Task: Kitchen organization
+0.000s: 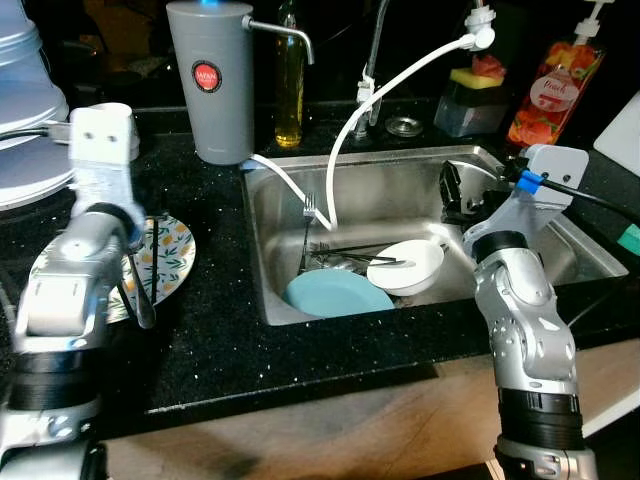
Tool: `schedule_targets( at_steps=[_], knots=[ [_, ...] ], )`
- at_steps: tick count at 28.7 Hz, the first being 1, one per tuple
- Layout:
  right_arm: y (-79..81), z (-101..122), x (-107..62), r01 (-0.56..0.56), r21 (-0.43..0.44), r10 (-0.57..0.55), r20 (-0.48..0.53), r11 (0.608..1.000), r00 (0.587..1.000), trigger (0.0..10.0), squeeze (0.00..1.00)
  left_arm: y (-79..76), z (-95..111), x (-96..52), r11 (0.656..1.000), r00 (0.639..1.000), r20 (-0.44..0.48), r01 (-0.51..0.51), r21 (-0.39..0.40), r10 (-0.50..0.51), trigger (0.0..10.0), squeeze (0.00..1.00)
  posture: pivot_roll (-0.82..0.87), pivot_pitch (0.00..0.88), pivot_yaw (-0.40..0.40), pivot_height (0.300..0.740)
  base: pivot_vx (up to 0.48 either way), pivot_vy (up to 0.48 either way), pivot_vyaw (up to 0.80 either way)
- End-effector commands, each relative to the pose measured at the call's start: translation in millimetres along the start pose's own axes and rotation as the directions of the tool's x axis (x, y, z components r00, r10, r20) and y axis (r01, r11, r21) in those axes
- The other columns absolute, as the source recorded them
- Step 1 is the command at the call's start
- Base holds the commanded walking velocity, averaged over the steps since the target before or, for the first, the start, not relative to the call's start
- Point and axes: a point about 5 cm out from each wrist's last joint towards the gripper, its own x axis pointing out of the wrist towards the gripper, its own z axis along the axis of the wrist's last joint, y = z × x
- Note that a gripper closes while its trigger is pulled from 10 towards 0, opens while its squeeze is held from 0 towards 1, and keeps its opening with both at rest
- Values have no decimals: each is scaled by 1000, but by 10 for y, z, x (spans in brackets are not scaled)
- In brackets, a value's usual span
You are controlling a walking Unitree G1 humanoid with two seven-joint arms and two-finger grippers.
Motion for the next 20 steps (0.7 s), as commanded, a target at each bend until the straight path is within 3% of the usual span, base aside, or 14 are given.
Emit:
schedule_targets(
  at_steps=[1,4,5,12,13,14,18,20],
  knots=[
    [16,1,-15,-14,2,14,7,1000,1000,10000,0,-71,-60,-101,1000,998,-63,20,8,-20,10000,0,130,8,-12,740,0,0,0],
    [37,-12,-13,-20,6,20,3,1000,1000,10000,0,-180,-91,-159,999,995,-84,45,1,-45,10000,0,147,19,-14,740,0,0,0],
    [47,-18,-12,-22,7,22,1,1000,1000,10000,0,-231,-100,-169,999,995,-90,52,-4,-52,10000,1000,146,20,-15,740,0,0,0],
    [86,-20,-2,-39,8,39,0,999,999,10000,0,-370,-245,-180,999,984,-177,16,-47,-24,10000,1000,138,27,-13,740,0,0,0],
    [86,-19,-3,-40,7,40,0,999,999,10000,0,-380,-259,-147,998,983,-180,11,-62,-23,10000,545,135,26,-17,740,0,0,0],
    [85,-21,-3,-40,9,40,-1,999,999,10000,0,-395,-253,-123,997,983,-182,11,-70,-23,10000,0,136,25,-16,740,0,0,0],
    [93,-24,-1,-41,12,41,0,999,999,10000,0,-458,-228,11,994,982,-184,13,-112,-33,10000,0,124,17,-14,740,0,0,0],
    [103,-18,-3,-39,14,39,5,999,999,10000,0,-499,-326,112,989,969,-243,4,-147,-40,10000,0,111,11,1,740,0,0,0]
  ],
)
